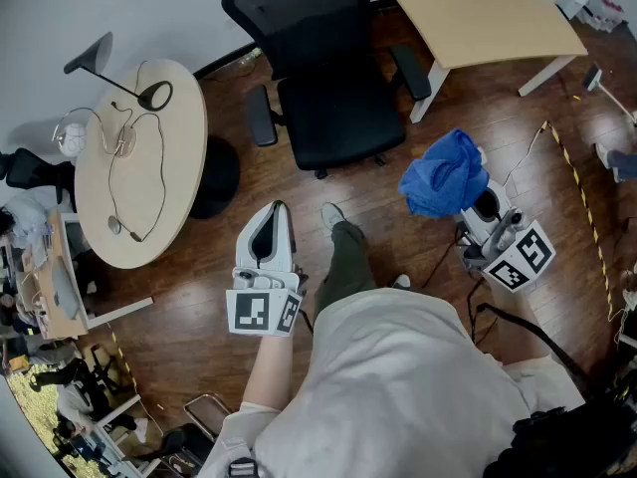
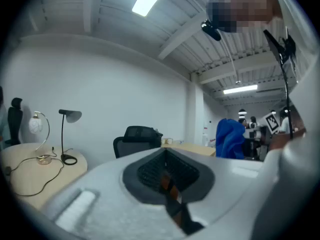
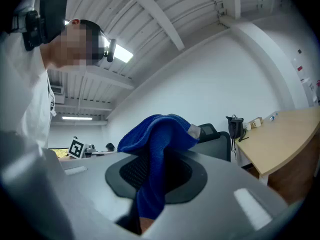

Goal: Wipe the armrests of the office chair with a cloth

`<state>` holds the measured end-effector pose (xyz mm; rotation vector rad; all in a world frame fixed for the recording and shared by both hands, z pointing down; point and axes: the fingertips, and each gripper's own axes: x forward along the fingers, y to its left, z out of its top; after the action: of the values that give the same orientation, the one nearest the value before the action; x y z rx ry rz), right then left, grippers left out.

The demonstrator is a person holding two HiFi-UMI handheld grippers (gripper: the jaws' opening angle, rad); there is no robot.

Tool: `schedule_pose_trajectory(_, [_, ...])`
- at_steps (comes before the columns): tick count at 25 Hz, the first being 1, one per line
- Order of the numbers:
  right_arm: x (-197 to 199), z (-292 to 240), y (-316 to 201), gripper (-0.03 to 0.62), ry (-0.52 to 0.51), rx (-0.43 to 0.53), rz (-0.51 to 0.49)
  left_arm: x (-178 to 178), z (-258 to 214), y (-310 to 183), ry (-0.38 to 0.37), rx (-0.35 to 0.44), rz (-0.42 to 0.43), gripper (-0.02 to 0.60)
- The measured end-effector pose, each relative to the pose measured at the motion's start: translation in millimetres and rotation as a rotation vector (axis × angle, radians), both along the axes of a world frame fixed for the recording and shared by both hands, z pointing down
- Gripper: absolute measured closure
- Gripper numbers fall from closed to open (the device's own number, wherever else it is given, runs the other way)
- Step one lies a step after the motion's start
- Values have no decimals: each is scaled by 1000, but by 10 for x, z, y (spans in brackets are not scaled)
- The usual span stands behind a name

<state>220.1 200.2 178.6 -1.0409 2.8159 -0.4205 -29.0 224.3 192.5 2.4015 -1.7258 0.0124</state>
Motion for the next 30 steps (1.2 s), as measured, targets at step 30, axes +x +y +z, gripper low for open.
schedule_pose_trajectory(30, [-4518,3575,-3908,526,572,-349,-580,-2089,1616,-2122,-29,-233,-311,589])
